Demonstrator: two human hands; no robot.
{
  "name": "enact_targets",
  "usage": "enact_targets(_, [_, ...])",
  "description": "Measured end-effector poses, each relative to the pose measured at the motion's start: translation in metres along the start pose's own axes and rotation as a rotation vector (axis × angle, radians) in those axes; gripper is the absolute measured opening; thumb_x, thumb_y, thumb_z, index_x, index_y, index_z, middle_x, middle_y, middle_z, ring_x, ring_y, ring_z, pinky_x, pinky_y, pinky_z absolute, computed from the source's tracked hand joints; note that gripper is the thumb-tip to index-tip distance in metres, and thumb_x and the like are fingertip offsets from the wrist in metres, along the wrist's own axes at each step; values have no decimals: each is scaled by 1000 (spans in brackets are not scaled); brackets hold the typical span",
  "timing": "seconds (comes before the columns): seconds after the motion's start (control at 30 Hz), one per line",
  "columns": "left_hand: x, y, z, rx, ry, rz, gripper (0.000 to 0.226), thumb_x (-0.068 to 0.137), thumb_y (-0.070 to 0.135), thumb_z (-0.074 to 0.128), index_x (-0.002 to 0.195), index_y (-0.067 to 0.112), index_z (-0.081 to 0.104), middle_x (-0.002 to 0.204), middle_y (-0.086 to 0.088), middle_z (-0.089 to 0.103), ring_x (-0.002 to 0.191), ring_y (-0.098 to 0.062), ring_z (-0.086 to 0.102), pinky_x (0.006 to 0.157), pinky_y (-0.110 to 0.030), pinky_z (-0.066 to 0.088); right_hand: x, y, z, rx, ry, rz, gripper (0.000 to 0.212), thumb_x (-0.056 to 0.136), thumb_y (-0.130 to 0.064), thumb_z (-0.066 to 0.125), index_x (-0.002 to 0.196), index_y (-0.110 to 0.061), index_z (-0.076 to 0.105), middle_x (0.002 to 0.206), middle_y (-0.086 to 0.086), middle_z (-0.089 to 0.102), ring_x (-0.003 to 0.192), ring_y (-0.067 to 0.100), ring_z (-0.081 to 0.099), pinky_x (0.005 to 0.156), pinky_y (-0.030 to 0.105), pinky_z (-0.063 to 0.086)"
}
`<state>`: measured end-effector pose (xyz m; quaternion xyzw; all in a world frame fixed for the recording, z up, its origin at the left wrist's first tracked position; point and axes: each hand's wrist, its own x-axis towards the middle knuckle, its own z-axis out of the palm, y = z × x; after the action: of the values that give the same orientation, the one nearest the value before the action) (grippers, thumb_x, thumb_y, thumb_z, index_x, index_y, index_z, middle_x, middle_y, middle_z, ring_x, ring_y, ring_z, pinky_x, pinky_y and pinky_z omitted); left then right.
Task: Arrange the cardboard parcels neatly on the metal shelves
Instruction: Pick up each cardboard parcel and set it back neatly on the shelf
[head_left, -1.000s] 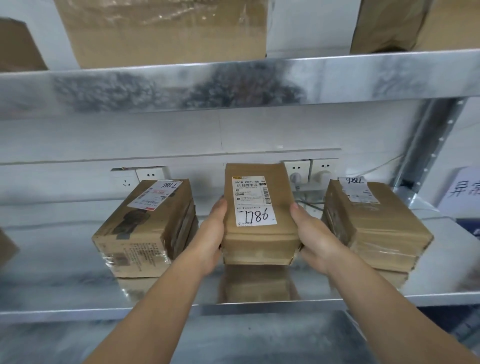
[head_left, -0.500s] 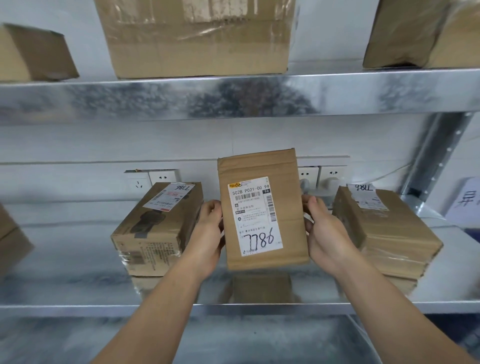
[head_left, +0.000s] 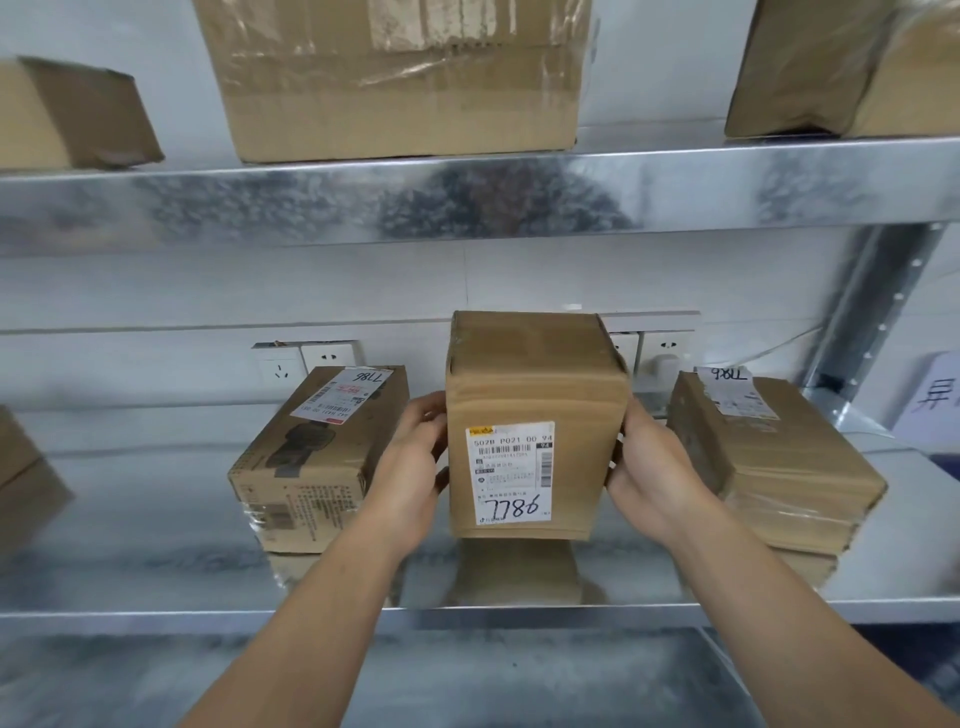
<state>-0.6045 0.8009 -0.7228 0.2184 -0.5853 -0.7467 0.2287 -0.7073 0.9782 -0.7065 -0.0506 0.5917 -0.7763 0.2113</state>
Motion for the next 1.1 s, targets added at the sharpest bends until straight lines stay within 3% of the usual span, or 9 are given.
enact_targets(0.1, [-1,4,3,-6,-4,-1,13,106,32,49,108,28,62,89,2,75,96,-19,65,83,-36,46,-4,0,3,-56,-32,-25,29,108,-32,48,116,-21,73,97,-3,80,86,10,73,86,35,56])
enact_targets(0.33, [-4,-1,5,-34,28,-8,16,108,37,45,111,28,57,82,4,69,77,-13,60,66,-31,40,-6,4,4,-43,-57,-12,35,111,-38,42,128,-22,67,106,-2,79,96,11,76,82,35,56])
enact_targets(0.63, [-4,1,3,16,-5,-14,16,108,37,43,109,27,55,70,8,65,65,-9,55,59,-29,39,-8,2,2,-83,-96,-29,34,109,-40,44,128,-23,67,104,-3,80,94,11,76,82,34,54])
enact_targets(0.73, [-4,7,4,84,-20,-23,19,106,43,46,114,30,56,76,10,68,74,-12,58,72,-31,45,-8,-2,0,-116,-94,-25,33,110,-40,43,125,-27,68,103,-6,79,100,12,72,84,32,51])
enact_targets(0.8, [-1,9,2,161,-15,-25,22,99,51,50,114,40,60,106,8,73,107,-16,62,101,-41,45,-6,-4,-2,-151,-86,-22,32,109,-41,43,120,-29,71,101,-8,79,103,13,68,91,34,52])
enact_targets(0.87, [1,12,-1,248,-19,-14,25,96,52,50,118,46,62,125,9,69,120,-16,59,114,-47,37,-4,-6,-5,-217,-76,-26,33,108,-44,41,112,-31,72,95,-13,78,103,12,64,104,40,48])
enact_targets(0.93, [1,17,-2,284,-35,-13,26,102,43,50,123,38,64,116,6,73,102,-14,62,106,-39,43,-5,-11,-9,-259,-89,-39,37,107,-51,41,108,-31,72,86,-15,77,96,10,65,101,40,48])
enact_targets(1.0, [0,21,-3,264,-56,-29,22,105,33,48,117,32,67,90,9,75,85,-15,63,96,-38,46,-5,-16,-12,-252,-117,-57,40,105,-55,42,107,-31,73,85,-14,78,92,11,66,95,38,49])
enact_targets(1.1, [-2,28,-5,202,-48,-39,25,106,26,45,115,28,69,93,4,77,88,-20,67,91,-39,51,-3,-20,-18,-207,-176,-83,33,108,-47,42,124,-36,70,95,-13,78,90,8,69,91,35,50])
